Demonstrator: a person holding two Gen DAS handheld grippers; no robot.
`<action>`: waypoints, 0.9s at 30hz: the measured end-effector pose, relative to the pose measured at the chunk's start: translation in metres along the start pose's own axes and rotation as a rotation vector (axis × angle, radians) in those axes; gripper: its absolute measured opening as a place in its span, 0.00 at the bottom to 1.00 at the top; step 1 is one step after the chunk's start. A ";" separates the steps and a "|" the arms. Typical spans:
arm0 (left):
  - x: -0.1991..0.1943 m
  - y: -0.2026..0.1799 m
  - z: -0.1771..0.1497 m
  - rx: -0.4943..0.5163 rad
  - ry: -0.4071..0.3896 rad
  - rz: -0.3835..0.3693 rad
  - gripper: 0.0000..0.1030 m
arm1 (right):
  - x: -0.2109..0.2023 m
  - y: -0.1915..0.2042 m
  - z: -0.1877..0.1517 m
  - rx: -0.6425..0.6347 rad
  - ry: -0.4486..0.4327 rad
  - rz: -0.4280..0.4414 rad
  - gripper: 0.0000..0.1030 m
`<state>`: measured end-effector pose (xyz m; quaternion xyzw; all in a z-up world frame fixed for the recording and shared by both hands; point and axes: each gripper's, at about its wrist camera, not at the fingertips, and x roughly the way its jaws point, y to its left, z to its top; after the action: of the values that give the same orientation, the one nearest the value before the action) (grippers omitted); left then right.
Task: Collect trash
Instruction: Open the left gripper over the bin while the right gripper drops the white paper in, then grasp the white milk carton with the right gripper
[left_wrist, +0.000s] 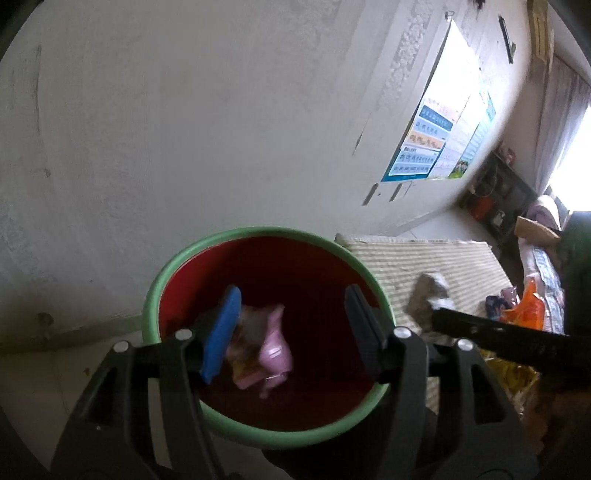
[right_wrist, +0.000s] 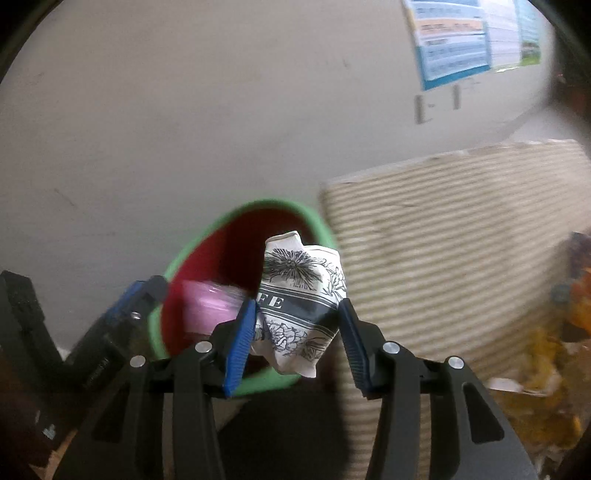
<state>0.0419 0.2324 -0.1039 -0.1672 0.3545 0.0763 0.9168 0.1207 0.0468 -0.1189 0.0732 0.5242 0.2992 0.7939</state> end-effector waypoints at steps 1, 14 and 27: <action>-0.001 0.003 0.000 -0.006 0.003 0.004 0.55 | 0.004 0.006 0.001 -0.011 0.008 0.005 0.44; -0.008 0.012 0.001 -0.052 0.001 0.023 0.56 | -0.002 0.014 0.005 0.041 -0.009 0.064 0.50; -0.025 -0.063 -0.007 0.092 0.012 -0.093 0.56 | -0.108 -0.041 -0.068 0.090 -0.189 -0.123 0.57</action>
<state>0.0356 0.1702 -0.0756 -0.1418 0.3548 0.0161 0.9240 0.0477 -0.0596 -0.0813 0.1043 0.4633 0.2177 0.8527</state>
